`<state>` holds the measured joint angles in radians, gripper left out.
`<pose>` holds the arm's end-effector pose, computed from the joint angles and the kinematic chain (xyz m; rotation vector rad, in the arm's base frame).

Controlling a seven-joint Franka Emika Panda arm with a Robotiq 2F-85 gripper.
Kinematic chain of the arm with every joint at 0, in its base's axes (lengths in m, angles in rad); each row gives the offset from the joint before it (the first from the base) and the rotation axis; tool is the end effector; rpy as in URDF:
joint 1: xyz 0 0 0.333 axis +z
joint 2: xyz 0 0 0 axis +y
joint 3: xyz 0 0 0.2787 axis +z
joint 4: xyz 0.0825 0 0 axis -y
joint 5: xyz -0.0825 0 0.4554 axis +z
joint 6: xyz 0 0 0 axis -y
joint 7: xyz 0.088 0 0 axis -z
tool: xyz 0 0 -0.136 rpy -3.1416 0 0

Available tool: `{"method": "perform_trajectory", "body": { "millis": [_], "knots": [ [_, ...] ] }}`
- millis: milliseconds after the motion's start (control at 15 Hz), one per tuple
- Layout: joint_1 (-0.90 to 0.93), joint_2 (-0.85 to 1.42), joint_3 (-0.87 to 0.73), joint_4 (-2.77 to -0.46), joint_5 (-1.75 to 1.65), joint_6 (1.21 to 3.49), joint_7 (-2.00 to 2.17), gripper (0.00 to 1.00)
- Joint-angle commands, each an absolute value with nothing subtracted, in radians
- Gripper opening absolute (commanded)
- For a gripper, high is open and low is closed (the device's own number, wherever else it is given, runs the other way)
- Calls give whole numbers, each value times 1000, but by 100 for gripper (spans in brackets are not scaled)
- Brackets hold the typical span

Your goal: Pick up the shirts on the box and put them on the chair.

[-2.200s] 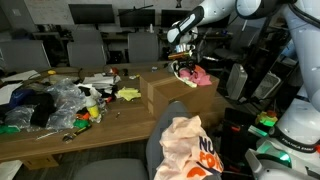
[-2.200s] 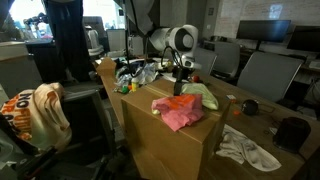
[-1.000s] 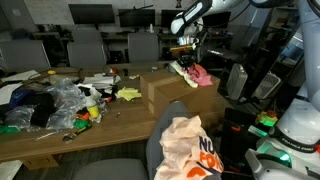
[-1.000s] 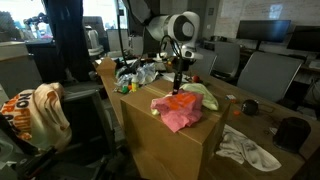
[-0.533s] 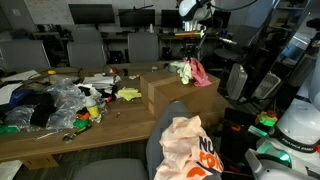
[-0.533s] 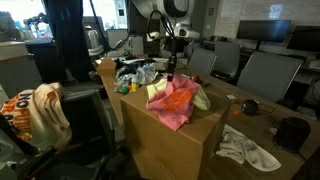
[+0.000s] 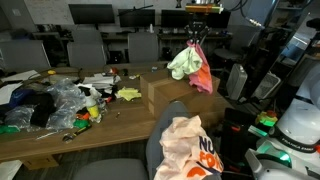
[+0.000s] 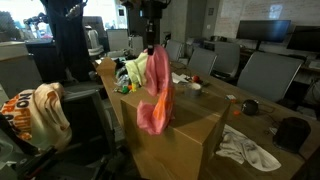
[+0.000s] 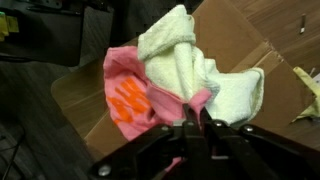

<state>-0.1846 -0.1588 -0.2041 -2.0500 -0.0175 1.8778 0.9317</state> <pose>0.5375 -0.2234 0.4170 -2.4810 1.9100 0.0315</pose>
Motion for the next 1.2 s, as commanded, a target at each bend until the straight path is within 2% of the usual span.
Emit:
{"method": "perform_trajectory", "body": {
  "millis": [0,600,1133],
  "knots": [
    [-171,-323,-142,-2100,-21,1803,880,2],
    [-109,-491,-9,-2031,16,1615,722,2],
    [-46,-479,99,-1902,33,1455,614,2]
  ]
}}
